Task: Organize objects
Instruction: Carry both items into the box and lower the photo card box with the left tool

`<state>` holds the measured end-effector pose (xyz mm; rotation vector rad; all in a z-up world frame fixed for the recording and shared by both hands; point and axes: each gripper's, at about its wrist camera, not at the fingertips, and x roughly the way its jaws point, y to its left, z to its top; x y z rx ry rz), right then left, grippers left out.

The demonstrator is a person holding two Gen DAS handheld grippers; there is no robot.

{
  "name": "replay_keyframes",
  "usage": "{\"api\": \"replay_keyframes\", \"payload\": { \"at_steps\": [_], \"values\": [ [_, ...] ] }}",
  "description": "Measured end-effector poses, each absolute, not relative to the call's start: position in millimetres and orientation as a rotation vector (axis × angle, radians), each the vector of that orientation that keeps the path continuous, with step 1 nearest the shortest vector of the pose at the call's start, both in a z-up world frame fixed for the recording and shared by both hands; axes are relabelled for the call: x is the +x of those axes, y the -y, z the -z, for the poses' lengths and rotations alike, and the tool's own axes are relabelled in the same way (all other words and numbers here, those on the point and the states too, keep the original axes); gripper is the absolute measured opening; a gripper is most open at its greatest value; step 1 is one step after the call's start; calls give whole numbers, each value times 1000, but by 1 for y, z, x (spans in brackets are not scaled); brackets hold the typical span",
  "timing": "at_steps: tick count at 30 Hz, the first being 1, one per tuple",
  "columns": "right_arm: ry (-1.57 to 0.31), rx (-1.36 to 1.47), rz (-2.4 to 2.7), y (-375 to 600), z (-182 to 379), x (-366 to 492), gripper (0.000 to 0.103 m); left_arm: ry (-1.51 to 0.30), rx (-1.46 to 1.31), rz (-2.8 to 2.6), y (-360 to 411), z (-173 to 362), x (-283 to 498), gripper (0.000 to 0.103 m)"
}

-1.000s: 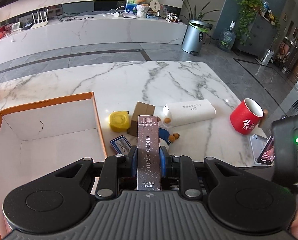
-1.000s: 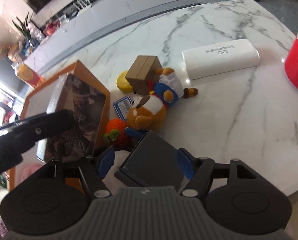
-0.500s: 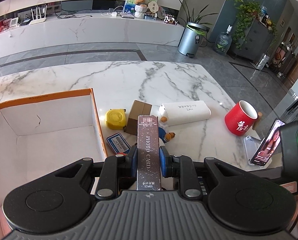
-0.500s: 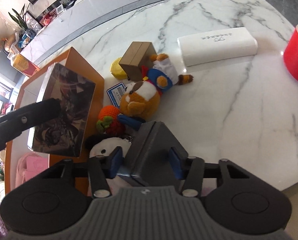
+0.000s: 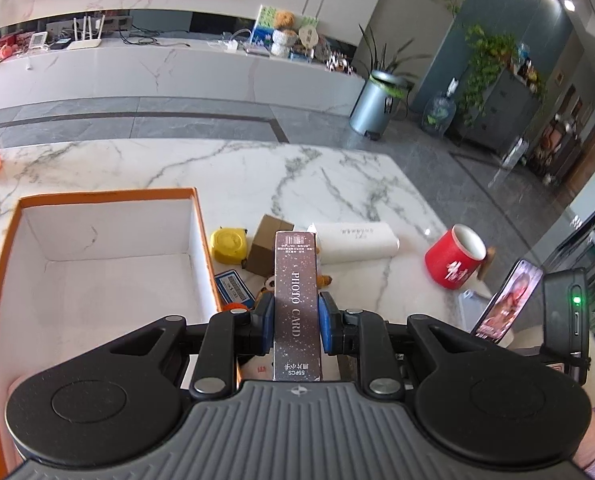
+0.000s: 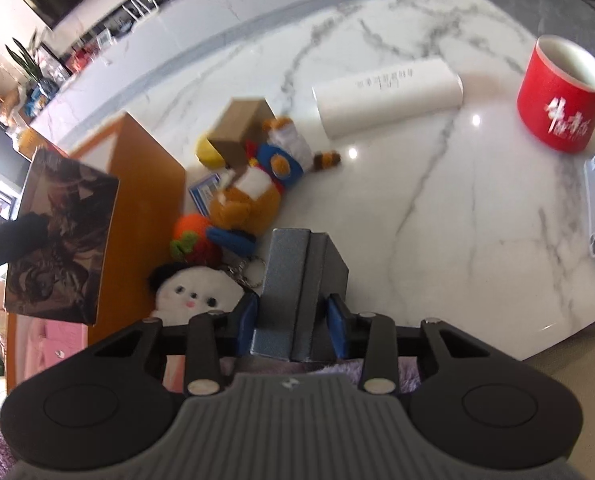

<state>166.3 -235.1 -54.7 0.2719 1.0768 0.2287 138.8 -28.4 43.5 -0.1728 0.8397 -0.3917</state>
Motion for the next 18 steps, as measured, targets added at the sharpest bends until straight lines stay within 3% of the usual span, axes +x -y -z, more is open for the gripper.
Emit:
{"api": "replay_keyframes", "payload": {
  "at_steps": [11,18],
  "values": [
    [-819,287,-417,202,-27,123,40,-744,-276,331,-24,-76,109,26],
    [-855,320,-568,156,-34,118,39,-775,-343,280,-60,-63,103,26]
  ]
}}
